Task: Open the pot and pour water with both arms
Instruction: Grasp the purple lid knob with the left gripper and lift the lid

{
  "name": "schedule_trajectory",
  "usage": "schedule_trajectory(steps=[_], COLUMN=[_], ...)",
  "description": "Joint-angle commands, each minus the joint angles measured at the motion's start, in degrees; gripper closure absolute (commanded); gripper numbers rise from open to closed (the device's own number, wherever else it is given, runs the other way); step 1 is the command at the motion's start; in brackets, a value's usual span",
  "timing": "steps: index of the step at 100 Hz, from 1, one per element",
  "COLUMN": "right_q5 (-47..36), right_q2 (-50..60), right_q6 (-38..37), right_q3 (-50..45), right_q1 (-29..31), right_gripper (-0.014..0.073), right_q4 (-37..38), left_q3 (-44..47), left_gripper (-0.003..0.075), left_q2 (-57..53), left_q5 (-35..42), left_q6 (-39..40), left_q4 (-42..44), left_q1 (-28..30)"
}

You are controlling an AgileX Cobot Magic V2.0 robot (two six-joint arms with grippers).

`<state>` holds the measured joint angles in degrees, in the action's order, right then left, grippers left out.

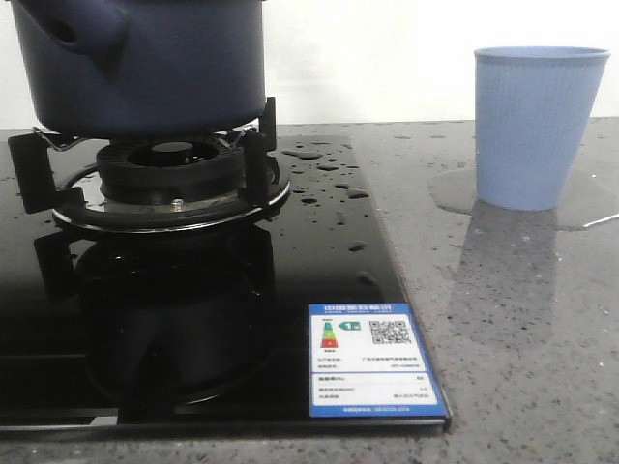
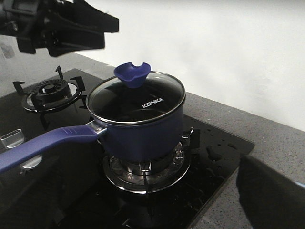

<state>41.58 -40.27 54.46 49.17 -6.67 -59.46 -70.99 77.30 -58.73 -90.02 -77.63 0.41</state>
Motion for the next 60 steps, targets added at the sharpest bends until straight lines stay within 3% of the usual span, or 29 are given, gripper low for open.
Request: schedule_trajectory(steps=[1, 9, 34, 60], right_q5=[-2.6, -2.85, -2.85, -2.85], right_q2=[-0.38, -0.38, -0.38, -0.38], right_q6=[0.76, 0.76, 0.76, 0.76], right_q3=[1.78, 1.78, 1.78, 1.78], right_q1=[0.39, 0.39, 0.39, 0.39], right_gripper=[-0.0052, -0.0052, -0.0052, -0.0052], right_q4=[-2.07, -2.07, -2.07, -2.07], left_q3=[-1.83, -1.83, -1.83, -1.83], left_gripper=[0.014, 0.0081, 0.0082, 0.0082], left_q2=[-0.49, 0.49, 3.96, 8.42], left_q5=[-1.05, -0.79, 1.75, 2.5], left_q6=[-3.49, -5.88, -6.62, -10.07], left_q4=[-3.29, -1.72, -0.4, -4.77], left_q1=[-1.25, -2.48, -3.2, -3.2])
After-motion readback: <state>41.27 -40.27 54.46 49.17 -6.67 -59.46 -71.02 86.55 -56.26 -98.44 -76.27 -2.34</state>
